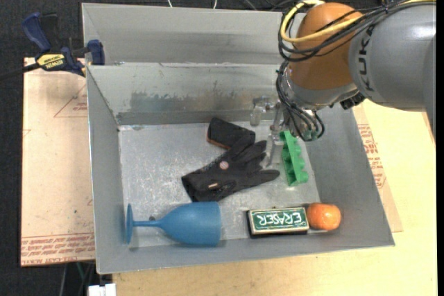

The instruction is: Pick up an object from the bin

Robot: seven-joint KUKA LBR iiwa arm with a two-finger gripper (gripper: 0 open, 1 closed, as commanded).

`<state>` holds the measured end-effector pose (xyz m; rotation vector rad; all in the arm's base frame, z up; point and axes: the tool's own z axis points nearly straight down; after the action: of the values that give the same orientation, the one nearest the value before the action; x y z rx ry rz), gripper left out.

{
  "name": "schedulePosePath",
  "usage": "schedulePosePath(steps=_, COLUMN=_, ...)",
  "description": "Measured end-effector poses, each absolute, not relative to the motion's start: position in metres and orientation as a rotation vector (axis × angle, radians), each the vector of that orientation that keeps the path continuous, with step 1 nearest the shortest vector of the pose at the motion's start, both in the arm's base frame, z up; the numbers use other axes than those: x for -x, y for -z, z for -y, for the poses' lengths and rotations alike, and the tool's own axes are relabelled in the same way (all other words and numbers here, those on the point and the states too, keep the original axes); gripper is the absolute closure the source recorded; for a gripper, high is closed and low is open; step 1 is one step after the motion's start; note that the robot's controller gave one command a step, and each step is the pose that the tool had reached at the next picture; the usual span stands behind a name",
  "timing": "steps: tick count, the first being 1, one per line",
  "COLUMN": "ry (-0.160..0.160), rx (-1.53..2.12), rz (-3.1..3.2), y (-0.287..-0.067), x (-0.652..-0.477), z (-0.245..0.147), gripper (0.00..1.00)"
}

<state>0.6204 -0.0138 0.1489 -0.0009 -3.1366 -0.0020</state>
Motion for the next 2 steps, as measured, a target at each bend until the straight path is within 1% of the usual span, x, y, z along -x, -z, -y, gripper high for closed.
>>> schedulePosePath(steps=1, ry=0.001, rx=0.000, rz=3.143, y=-0.154, x=-0.622, z=0.014, gripper=0.00)
schedulePosePath(steps=2, ry=0.003, rx=0.686, rz=3.069, y=-0.070, x=-0.612, z=-0.033, gripper=0.00)
